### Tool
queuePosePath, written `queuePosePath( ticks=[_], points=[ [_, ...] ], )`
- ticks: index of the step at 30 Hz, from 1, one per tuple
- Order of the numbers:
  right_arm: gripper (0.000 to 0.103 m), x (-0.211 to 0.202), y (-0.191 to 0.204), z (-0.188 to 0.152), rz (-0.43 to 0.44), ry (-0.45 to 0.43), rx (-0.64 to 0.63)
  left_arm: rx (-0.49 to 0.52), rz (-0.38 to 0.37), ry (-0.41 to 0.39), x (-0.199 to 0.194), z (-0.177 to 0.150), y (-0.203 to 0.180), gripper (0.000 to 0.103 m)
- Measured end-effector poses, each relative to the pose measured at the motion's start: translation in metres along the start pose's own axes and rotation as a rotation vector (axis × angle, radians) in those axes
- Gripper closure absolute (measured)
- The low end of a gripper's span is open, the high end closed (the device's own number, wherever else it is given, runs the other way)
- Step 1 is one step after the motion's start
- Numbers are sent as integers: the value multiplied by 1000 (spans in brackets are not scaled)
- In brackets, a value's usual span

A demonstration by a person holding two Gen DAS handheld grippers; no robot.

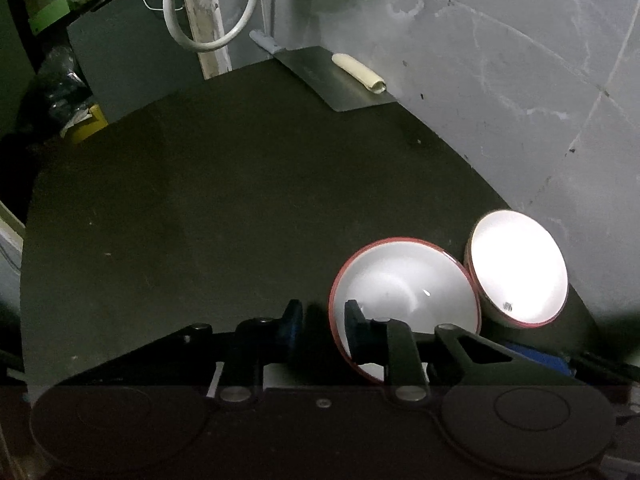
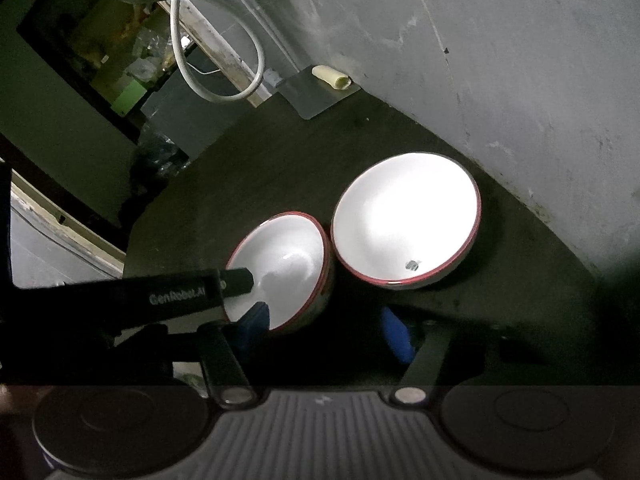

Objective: Organize plates and bowls
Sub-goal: 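Close both tools on the rim of one red-rimmed white bowl, then lift the white bowl with both tools and carry it toward the steel bowl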

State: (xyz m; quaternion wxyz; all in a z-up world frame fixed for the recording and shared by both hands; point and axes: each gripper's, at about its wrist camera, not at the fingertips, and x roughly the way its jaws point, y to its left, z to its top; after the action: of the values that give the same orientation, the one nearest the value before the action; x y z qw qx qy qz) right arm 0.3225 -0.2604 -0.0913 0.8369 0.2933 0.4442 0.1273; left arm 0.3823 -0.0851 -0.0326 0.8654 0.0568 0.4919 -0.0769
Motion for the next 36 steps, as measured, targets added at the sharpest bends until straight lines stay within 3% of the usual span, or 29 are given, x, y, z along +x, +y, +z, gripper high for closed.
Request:
queuePosePath(
  ticks=[17,36],
  points=[
    [61,10,1,3,38,-9,-27,-23,-4,3,4,-1,0,87],
    [71,15,5,5,55,14,-106,-34,-44,-5,2,-5,1,96]
  ],
)
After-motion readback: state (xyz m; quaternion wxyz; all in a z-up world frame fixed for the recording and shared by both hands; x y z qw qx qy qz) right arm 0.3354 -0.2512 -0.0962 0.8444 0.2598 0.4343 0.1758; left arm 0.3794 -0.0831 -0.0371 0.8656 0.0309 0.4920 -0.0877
